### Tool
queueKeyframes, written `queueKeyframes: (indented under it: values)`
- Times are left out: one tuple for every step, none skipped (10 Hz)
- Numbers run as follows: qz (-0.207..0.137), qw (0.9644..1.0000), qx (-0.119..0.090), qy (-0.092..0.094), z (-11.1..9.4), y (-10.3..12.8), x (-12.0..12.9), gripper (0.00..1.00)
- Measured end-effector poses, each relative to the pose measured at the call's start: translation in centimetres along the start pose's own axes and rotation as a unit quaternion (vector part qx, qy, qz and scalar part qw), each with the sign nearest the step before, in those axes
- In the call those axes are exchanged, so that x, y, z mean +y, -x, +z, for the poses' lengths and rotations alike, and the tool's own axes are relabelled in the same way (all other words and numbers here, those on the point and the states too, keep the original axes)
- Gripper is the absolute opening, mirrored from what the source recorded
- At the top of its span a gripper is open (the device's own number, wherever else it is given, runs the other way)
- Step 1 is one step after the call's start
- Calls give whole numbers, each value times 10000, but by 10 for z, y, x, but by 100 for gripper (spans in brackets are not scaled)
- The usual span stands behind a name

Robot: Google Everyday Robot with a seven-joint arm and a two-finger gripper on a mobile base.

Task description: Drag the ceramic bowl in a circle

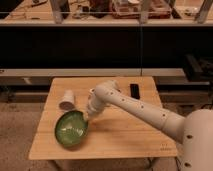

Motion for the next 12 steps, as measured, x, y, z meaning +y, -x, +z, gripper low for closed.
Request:
queueKeyframes:
  values:
    - [117, 9999, 4, 116, -8, 9, 13, 14]
    - [225, 9995, -9, 226, -17, 19, 25, 14]
    - [287, 9991, -47, 307, -24, 30, 34, 14]
    - [321, 9988, -101, 368, -29, 40, 40, 14]
    - [311, 9983, -216, 436, -32, 53, 44, 14]
    - [179, 9978, -393, 504, -33, 67, 43, 14]
    - [45, 9970, -549, 541, -32, 78, 40, 14]
    - [-81, 9964, -648, 538, -30, 85, 35, 14]
    - [-254, 9954, -765, 512, -26, 91, 27, 14]
    - [-402, 9943, -863, 479, -21, 95, 18, 14]
    - [-566, 9928, -959, 436, -15, 97, 6, 14]
    - [-719, 9912, -1037, 392, -9, 96, -5, 14]
